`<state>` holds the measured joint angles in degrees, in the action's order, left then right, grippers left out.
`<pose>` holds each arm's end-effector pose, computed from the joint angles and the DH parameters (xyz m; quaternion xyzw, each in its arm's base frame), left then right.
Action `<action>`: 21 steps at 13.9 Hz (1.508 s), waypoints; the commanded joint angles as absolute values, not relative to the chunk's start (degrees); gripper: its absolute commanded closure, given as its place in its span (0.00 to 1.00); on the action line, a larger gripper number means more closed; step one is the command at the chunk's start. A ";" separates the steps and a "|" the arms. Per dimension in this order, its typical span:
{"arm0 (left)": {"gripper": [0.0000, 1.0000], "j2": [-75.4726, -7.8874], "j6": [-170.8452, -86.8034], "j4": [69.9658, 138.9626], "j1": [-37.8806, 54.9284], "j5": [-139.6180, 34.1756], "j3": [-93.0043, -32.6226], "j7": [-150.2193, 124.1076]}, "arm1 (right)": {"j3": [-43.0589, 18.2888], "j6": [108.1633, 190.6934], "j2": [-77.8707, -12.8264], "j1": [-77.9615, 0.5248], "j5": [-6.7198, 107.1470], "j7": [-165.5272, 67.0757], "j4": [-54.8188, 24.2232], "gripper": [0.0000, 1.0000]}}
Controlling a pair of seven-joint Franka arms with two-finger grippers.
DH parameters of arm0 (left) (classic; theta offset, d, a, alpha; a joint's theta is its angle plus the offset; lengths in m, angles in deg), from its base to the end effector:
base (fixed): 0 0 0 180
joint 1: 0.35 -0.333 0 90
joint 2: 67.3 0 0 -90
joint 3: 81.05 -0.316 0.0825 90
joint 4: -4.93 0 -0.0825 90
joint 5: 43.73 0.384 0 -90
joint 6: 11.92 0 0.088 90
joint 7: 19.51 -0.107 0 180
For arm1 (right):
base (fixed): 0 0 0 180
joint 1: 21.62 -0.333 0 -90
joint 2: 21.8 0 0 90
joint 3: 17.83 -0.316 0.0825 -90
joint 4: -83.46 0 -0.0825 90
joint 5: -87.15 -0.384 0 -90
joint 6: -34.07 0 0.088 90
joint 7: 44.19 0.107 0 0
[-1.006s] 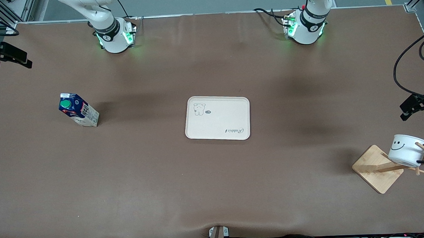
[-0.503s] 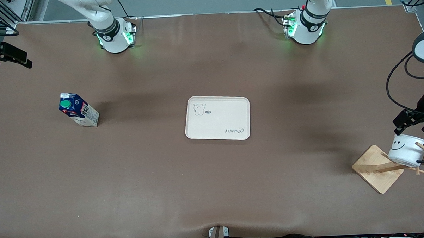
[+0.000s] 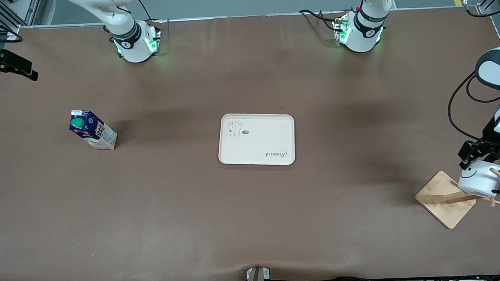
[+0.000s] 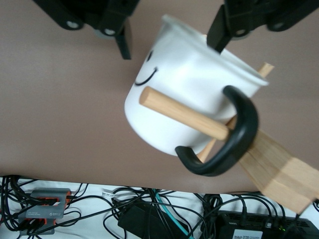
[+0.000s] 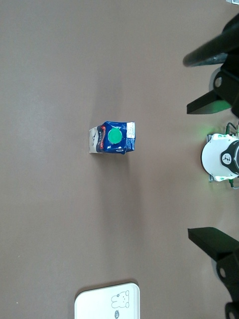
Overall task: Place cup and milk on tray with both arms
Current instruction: 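Grasp the white mug rim with the left gripper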
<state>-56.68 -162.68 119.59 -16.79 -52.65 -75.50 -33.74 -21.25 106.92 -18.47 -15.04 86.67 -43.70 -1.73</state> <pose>0.6132 0.1244 0.4154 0.9731 0.0322 0.2277 0.0113 0.5020 -0.0255 0.6698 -0.9964 0.0310 0.0785 0.0042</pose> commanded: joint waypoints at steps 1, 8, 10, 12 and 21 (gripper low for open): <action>0.58 -56.76 -163.98 120.15 -16.61 -54.28 -75.34 -35.15 | -21.79 106.93 -17.14 -13.97 86.00 -44.46 -2.85 0.00; 0.99 -56.84 -163.89 120.94 -16.52 -54.36 -74.37 -38.84 | -21.79 106.93 -17.31 -13.97 86.01 -44.20 -2.50 0.00; 1.00 -57.02 -163.63 120.94 -16.52 -54.36 -73.24 -39.72 | -21.79 107.02 -17.93 -13.80 86.09 -44.19 -1.97 0.00; 1.00 -57.63 -163.28 120.77 -16.52 -54.28 -72.70 -39.81 | -21.79 107.02 -18.02 -13.80 86.09 -44.19 -1.97 0.00; 1.00 -63.78 -152.39 118.48 -16.96 -53.57 -72.35 -42.89 | -21.79 106.93 -18.19 -13.62 86.09 -44.19 -1.88 0.00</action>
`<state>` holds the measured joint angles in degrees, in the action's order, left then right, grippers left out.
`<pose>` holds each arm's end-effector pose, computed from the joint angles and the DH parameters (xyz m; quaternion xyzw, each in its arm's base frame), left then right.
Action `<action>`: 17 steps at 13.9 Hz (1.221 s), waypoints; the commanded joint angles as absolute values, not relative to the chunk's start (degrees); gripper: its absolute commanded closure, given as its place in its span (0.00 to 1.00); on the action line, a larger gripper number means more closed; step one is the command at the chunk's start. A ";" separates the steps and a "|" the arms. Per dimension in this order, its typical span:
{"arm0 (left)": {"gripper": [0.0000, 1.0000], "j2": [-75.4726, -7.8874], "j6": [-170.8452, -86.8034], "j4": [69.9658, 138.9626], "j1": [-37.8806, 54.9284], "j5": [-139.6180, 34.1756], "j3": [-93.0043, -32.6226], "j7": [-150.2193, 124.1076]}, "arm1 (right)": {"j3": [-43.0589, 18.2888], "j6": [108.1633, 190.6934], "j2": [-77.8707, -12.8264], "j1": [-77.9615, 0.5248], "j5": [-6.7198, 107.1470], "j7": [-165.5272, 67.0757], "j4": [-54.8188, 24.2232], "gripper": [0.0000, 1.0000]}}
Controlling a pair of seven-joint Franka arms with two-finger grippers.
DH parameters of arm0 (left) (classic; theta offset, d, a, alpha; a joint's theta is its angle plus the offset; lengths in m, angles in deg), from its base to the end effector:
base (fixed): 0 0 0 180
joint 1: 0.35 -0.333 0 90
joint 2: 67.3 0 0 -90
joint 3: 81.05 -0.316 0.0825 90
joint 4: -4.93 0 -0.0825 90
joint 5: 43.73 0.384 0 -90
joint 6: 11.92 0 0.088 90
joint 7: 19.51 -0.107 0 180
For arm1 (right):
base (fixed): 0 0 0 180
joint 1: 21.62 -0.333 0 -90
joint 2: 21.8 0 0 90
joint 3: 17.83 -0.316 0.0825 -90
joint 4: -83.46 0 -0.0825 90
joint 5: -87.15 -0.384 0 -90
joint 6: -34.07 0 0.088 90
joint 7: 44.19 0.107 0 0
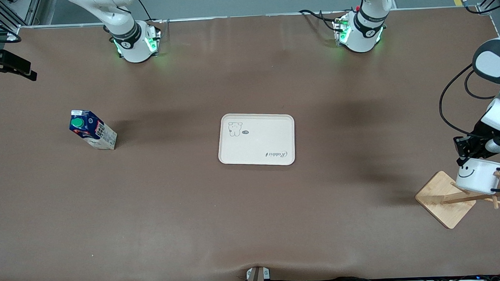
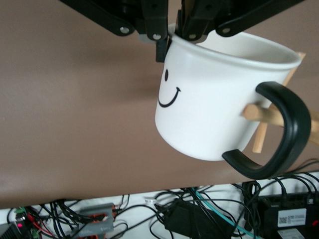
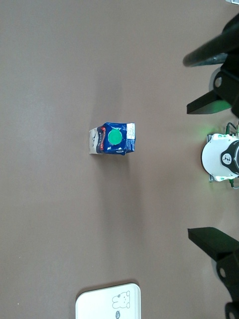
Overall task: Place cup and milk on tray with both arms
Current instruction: 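Grasp the white mug rim with the left gripper, then lift the mug off the stand with the left gripper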
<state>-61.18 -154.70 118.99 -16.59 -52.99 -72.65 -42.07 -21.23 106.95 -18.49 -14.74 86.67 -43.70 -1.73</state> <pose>0.6052 0.0866 0.4523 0.9758 -0.0702 0.2065 0.0144 0.5020 -0.0283 0.6696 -0.9963 0.0338 0.0784 0.0044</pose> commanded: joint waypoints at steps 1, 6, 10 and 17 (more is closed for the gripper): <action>1.00 -64.31 -151.16 118.40 -16.96 -53.66 -72.26 -42.80 | -21.79 106.93 -18.19 -13.71 86.09 -44.11 -1.88 0.00; 1.00 -65.02 -144.75 115.42 -16.70 -54.36 -69.19 -36.58 | -21.79 107.02 -18.19 -13.62 86.18 -44.11 -1.88 0.00; 1.00 -64.67 -139.81 113.47 -16.44 -54.28 -64.63 -27.35 | -21.79 106.32 -19.16 -13.97 86.09 -44.11 -1.53 0.00; 1.00 -61.16 -138.49 113.21 -15.47 -49.90 -50.23 -2.50 | -21.88 107.11 -21.00 -14.41 86.71 -44.37 -1.44 0.00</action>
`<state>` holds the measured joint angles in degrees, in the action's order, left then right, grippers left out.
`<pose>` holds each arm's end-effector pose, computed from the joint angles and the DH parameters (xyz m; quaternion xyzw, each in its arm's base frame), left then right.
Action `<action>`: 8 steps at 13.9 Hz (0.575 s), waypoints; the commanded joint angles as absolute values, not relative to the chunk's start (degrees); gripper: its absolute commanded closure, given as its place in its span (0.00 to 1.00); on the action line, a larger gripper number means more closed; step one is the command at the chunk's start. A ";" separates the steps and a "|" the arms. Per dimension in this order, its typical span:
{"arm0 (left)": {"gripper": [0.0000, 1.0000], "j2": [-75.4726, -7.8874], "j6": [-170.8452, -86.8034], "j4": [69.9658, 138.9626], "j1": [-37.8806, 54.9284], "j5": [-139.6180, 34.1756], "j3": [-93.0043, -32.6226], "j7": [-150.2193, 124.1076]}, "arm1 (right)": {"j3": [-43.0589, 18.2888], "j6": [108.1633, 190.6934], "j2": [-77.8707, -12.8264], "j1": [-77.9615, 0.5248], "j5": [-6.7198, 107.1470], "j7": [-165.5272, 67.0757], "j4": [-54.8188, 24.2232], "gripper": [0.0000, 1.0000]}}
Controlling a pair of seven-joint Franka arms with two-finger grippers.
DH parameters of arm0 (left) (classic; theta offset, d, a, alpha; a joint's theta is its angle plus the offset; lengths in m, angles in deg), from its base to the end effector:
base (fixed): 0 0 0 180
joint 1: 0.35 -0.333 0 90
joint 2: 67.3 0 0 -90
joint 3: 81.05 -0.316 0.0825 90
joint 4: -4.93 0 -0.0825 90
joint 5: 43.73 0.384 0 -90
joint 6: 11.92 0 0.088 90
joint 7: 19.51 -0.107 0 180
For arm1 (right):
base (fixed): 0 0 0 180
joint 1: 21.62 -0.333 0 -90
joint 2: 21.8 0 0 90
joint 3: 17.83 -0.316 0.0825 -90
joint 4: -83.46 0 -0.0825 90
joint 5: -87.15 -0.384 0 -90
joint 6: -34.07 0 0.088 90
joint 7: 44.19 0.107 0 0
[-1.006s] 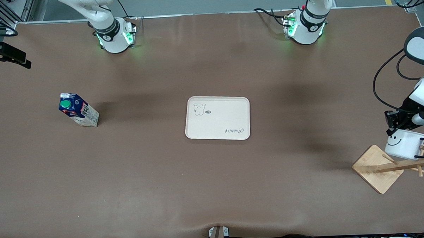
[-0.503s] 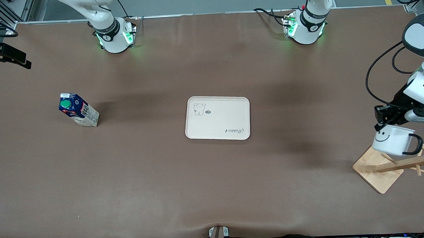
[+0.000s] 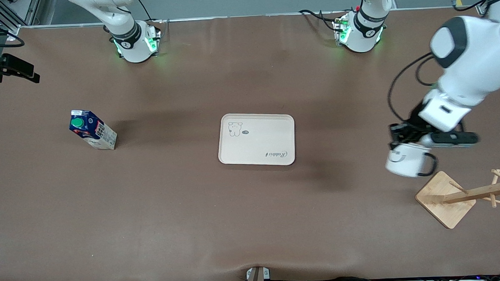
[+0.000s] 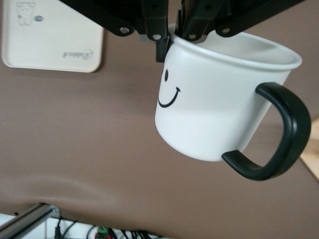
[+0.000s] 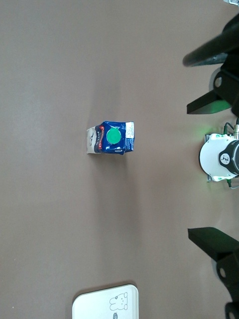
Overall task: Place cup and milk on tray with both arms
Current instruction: 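Lift the mug off the stand with the left gripper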
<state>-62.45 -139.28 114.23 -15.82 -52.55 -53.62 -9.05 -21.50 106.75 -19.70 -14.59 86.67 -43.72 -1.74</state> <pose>0.5893 -0.1230 0.4811 0.9888 0.0291 0.0998 0.1069 0.5086 -0.0280 0.6587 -0.9953 0.0325 0.0907 0.0052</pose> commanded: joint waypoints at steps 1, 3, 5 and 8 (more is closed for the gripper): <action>1.00 -60.11 -138.31 112.86 -13.99 -48.23 -48.90 2.07 | -22.14 106.85 -22.31 -14.85 86.88 -44.11 -1.18 0.00; 1.00 -57.47 -136.92 111.55 -8.47 -45.85 -48.62 10.69 | -22.14 107.02 -23.02 -14.77 86.97 -44.37 -0.39 0.00; 1.00 -53.87 -134.28 109.35 -3.36 -45.05 -48.62 16.50 | -22.05 106.93 -25.83 -14.85 87.93 -44.46 -0.39 0.00; 1.00 -47.90 -132.34 106.89 3.41 -44.87 -48.71 23.97 | -22.05 106.24 -31.18 -14.59 89.26 -44.55 -0.39 0.00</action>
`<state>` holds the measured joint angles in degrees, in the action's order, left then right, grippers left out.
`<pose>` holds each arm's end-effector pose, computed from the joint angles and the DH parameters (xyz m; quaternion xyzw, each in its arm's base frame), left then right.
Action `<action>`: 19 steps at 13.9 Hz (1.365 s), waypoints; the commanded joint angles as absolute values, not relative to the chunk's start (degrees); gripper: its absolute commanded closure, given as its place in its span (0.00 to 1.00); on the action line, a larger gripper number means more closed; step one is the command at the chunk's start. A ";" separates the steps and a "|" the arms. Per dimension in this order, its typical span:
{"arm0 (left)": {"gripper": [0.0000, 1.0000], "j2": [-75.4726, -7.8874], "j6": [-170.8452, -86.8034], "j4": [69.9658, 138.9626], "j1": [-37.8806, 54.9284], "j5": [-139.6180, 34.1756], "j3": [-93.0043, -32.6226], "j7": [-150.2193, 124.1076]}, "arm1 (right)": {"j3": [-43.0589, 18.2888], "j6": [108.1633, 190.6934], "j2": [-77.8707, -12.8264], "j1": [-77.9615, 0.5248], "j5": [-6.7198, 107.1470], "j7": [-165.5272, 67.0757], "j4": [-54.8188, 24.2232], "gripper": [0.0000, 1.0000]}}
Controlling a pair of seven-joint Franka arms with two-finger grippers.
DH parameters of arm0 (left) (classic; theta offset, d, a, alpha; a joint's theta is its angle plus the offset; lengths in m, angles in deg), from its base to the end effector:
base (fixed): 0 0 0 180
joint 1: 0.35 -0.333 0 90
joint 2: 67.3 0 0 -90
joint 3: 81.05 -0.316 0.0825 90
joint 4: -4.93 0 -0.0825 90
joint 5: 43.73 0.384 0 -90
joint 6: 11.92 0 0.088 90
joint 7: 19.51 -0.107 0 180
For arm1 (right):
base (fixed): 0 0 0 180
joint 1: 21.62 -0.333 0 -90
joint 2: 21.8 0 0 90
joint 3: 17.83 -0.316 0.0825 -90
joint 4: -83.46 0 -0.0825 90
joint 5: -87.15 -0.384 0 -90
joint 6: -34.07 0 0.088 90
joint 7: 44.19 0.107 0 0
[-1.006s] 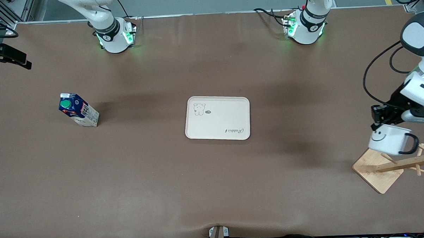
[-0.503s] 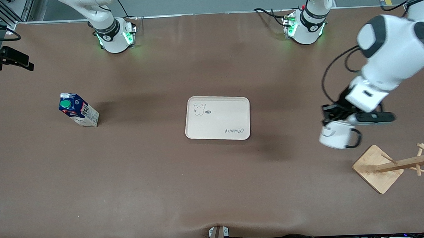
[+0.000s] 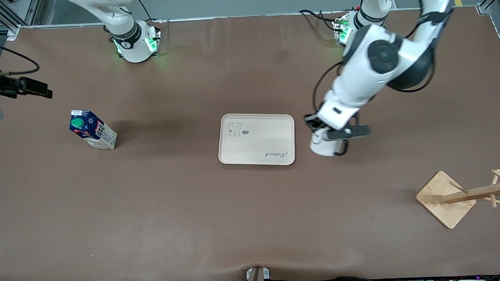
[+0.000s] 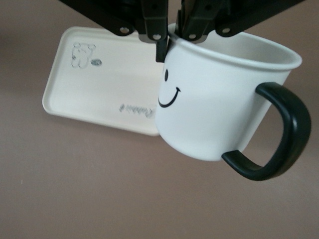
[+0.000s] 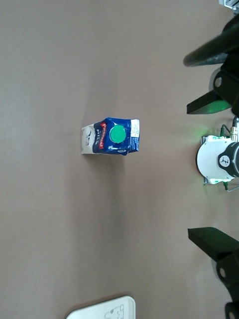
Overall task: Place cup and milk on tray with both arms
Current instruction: 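Carry the mug to the tray while the right gripper reaches the milk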
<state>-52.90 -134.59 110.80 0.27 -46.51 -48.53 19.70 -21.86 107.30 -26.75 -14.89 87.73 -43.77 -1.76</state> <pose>0.5301 -0.3245 0.4163 0.9926 0.0747 -0.0196 0.0941 0.5459 -0.0288 0.5942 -0.9887 0.0273 0.1472 0.0009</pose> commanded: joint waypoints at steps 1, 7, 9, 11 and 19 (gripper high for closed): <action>1.00 -45.88 -132.25 106.53 5.43 -43.57 -48.71 26.44 | -21.97 106.23 -31.72 -14.24 89.17 -44.55 -0.56 0.00; 1.00 -36.90 -130.49 104.42 11.51 -41.18 -48.88 34.98 | -21.79 110.68 -30.94 -13.71 88.73 -43.58 -7.74 0.00; 1.00 -35.14 -129.35 103.55 12.13 -41.18 -48.88 35.60 | -21.79 117.01 -28.31 -13.97 88.55 -43.58 -13.89 0.00; 1.00 -33.03 -128.73 102.32 13.00 -41.09 -48.88 35.86 | -21.79 120.28 -28.39 -13.28 88.47 -43.32 -17.16 0.00; 0.55 -28.98 -127.24 101.17 13.98 -41.00 -49.32 35.43 | -21.70 136.37 -27.42 -8.18 88.38 -45.86 -30.87 0.00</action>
<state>-29.56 -129.20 103.07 13.33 -42.48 -48.89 34.41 -21.08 134.03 -29.90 -10.43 88.23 -44.53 -26.69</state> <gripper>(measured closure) 0.907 0.000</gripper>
